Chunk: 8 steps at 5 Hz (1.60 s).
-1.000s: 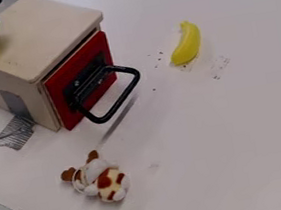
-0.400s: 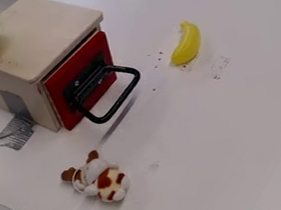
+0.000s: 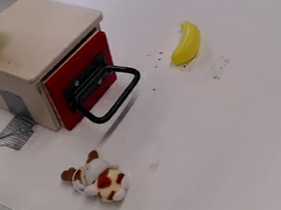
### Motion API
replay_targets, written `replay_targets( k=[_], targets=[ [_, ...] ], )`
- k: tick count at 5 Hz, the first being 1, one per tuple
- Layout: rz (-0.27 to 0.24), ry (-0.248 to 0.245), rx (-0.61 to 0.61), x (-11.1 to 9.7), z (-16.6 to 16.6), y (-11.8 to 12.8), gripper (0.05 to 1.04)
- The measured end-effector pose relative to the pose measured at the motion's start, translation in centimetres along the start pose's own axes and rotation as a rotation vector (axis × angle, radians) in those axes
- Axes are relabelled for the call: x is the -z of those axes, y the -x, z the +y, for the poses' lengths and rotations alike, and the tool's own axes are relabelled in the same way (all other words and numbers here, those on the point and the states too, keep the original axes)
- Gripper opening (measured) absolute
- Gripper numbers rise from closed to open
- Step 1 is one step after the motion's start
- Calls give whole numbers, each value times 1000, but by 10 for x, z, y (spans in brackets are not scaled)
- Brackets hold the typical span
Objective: Pick up the thing and put it on the center of the table
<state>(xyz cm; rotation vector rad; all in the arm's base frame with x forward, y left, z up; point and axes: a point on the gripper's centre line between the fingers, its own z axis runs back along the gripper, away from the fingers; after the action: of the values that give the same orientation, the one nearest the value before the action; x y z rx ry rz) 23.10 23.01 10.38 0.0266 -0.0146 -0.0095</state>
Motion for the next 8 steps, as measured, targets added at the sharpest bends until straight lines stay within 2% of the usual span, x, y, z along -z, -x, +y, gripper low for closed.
replay_targets(
  k=[1,2,4,5,6,7,8],
  targets=[
    [13,5,-32,-4,-27,-7,801],
    [21,-18,-107,-12,-74,-34,801],
    [-50,-41,-116,-15,-167,-98,801],
    [-48,-72,-120,8,-219,-134,801],
    [-31,-71,-131,39,-266,-159,801],
    [21,-79,-116,65,-287,-168,801],
    [98,-51,-124,95,-294,-164,801]
  ],
)
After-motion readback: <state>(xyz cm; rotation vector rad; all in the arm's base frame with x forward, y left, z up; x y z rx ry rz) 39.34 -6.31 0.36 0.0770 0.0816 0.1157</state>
